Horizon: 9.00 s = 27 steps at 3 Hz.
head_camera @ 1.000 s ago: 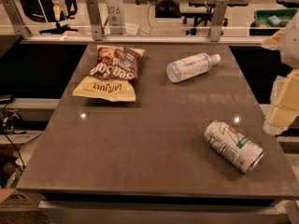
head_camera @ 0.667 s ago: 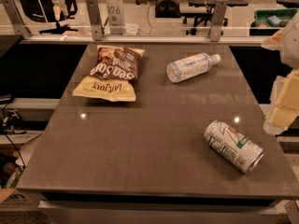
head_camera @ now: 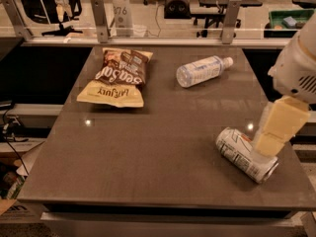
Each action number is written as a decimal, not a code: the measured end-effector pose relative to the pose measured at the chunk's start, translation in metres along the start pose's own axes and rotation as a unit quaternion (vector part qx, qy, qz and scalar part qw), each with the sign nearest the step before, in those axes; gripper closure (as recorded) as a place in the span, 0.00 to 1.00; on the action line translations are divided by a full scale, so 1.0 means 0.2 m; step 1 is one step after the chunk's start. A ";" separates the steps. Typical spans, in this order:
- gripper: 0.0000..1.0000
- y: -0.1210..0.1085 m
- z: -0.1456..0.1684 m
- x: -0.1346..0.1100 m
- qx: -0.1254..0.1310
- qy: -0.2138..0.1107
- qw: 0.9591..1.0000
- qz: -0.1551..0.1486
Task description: Place 7up can upright
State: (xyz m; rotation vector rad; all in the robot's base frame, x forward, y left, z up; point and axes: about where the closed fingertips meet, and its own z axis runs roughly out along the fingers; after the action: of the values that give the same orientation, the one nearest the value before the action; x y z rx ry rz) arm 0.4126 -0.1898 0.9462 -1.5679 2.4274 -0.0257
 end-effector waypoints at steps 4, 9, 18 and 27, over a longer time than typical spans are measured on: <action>0.00 0.07 0.37 0.00 -0.033 0.097 0.983 0.150; 0.40 0.03 0.59 0.05 -0.047 0.115 0.966 0.224; 1.00 -0.11 -0.10 -0.50 -0.062 -0.433 0.896 0.074; 1.00 -0.02 0.25 -0.31 -0.087 -0.633 0.769 0.011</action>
Offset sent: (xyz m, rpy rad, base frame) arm -0.0151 0.0247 -0.0661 -0.0809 0.1936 -0.2596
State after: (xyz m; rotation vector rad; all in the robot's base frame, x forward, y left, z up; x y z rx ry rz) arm 0.4514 -0.1304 0.9107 -0.9860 1.3284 0.9539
